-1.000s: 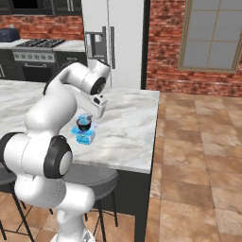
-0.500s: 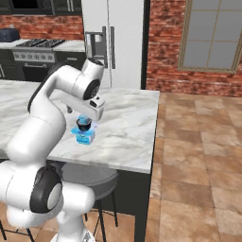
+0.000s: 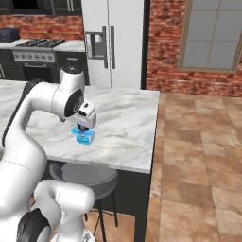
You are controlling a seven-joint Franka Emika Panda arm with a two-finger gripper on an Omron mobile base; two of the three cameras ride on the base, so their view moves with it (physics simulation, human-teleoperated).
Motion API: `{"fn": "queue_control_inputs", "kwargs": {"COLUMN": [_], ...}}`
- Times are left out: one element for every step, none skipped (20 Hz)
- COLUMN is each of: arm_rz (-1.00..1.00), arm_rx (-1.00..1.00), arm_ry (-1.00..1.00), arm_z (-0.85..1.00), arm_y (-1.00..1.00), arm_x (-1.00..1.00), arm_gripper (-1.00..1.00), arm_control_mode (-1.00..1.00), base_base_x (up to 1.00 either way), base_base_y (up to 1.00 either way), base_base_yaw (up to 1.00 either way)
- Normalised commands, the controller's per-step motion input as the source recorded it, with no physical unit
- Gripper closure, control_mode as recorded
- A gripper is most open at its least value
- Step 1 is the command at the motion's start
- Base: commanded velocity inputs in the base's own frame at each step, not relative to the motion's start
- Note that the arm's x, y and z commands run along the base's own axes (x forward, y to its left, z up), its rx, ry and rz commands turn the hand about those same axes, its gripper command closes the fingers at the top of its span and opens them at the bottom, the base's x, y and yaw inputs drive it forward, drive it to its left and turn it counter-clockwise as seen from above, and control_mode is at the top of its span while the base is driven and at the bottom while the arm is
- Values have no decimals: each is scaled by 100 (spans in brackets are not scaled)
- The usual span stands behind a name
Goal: Stack the yogurt containers by placing the smaller containers on top of the larger containers.
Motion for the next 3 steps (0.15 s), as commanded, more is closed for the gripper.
{"fn": "queue_control_inputs", "kwargs": {"arm_rz": [0, 0, 0], "arm_rx": [-9, -9, -9], "arm_ry": [-13, -15, -15], "arm_z": [6, 7, 7], "arm_y": [0, -1, 0], "arm_x": [-49, -50, -48], "arm_gripper": [-100, -100, -100], "arm_control_mode": [-100, -100, -100], "base_base_x": [0, 0, 0], "base_base_y": [0, 0, 0], "base_base_yaw": [0, 0, 0]}}
